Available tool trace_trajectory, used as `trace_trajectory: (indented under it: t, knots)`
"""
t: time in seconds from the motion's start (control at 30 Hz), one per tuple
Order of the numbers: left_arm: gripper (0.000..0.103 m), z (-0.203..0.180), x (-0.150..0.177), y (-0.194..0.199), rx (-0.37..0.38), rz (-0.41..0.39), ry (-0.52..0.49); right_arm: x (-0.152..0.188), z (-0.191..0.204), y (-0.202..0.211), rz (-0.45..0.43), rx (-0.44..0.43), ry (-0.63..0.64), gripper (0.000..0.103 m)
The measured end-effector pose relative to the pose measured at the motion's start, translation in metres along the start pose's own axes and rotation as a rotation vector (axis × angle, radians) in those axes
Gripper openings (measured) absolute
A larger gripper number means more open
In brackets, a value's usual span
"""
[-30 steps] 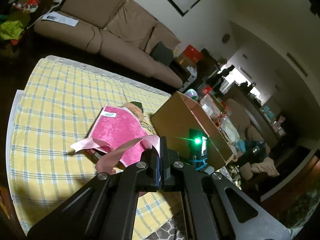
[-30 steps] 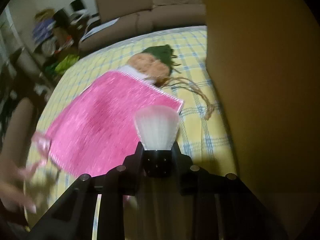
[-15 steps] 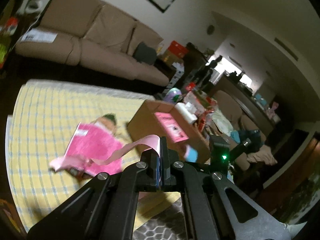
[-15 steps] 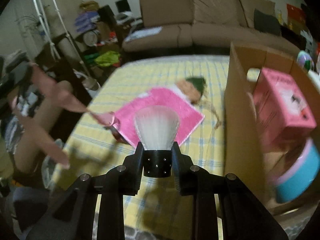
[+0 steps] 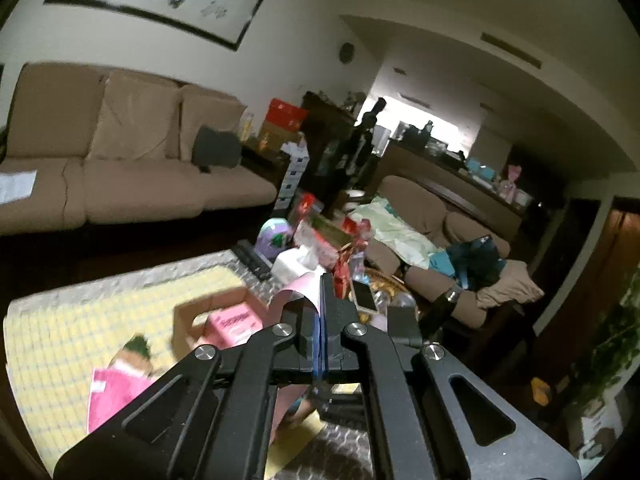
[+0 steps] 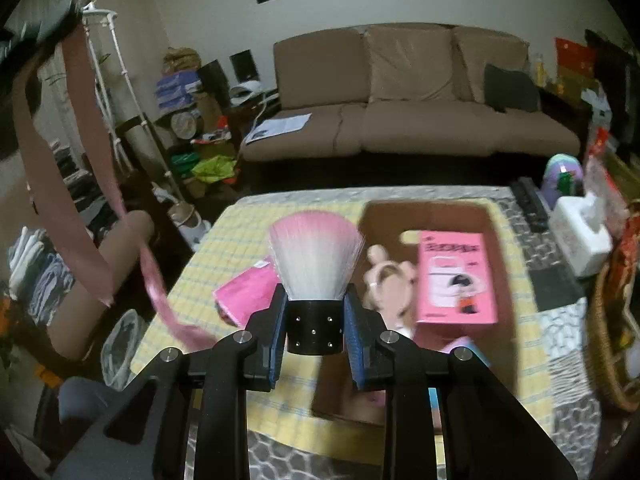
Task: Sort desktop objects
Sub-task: 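Carry the white makeup brush with the right tool into the cardboard box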
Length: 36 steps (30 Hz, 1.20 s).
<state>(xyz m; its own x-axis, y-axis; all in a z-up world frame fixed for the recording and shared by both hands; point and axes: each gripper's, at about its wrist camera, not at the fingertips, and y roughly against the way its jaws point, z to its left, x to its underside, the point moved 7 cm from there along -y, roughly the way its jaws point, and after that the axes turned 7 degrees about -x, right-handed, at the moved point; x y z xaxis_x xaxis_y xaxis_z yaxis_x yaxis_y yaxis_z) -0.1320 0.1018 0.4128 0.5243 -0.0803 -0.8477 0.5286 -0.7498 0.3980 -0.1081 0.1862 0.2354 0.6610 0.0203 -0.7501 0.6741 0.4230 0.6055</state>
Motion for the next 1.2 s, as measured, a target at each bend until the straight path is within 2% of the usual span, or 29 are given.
trace_trajectory:
  t: [0.1, 0.23, 0.53, 0.63, 0.67, 0.7, 0.8, 0.87, 0.93, 0.97, 1.0, 1.03, 1.1, 1.2]
  knots:
    - [0.0, -0.021, -0.013, -0.026, -0.003, -0.002, -0.009, 0.0, -0.016, 0.014, -0.001, 0.019, 0.0, 0.026]
    - [0.0, -0.028, -0.002, -0.068, -0.04, 0.042, -0.015, 0.004, -0.04, 0.021, 0.0, 0.024, -0.025, 0.026]
    - [0.0, 0.011, 0.095, -0.161, -0.134, 0.243, 0.06, 0.037, -0.078, -0.01, 0.067, 0.005, -0.091, 0.026]
    - [0.004, 0.025, 0.124, -0.179, -0.132, 0.309, 0.099, 0.049, -0.085, -0.02, 0.086, -0.004, -0.114, 0.026]
    - [0.018, 0.029, 0.129, -0.181, -0.145, 0.318, 0.105, 0.052, -0.086, -0.022, 0.091, -0.005, -0.12, 0.026]
    - [0.042, 0.033, 0.134, -0.182, -0.159, 0.321, 0.115, 0.056, -0.088, -0.025, 0.096, -0.008, -0.126, 0.026]
    - [0.068, 0.042, 0.137, -0.181, -0.155, 0.313, 0.144, 0.062, -0.087, -0.03, 0.111, -0.009, -0.131, 0.026]
    - [0.081, 0.046, 0.137, -0.178, -0.167, 0.31, 0.152, 0.066, -0.088, -0.035, 0.124, -0.008, -0.133, 0.026]
    - [0.082, 0.05, 0.136, -0.171, -0.173, 0.299, 0.152, 0.069, -0.088, -0.041, 0.137, -0.01, -0.137, 0.026]
    - [0.088, 0.053, 0.135, -0.169, -0.169, 0.297, 0.155, 0.07, -0.087, -0.044, 0.141, -0.011, -0.139, 0.026]
    - [0.099, 0.055, 0.136, -0.168, -0.162, 0.303, 0.16, 0.071, -0.086, -0.048, 0.148, -0.013, -0.141, 0.026]
    - [0.102, 0.057, 0.136, -0.169, -0.163, 0.312, 0.161, 0.071, -0.087, -0.052, 0.154, -0.012, -0.141, 0.026]
    - [0.103, 0.057, 0.141, -0.176, -0.158, 0.352, 0.164, 0.074, -0.087, -0.06, 0.168, -0.007, -0.146, 0.026]
    - [0.103, 0.047, 0.143, -0.185, -0.106, 0.398, 0.179, 0.078, -0.088, -0.065, 0.173, -0.004, -0.165, 0.026]
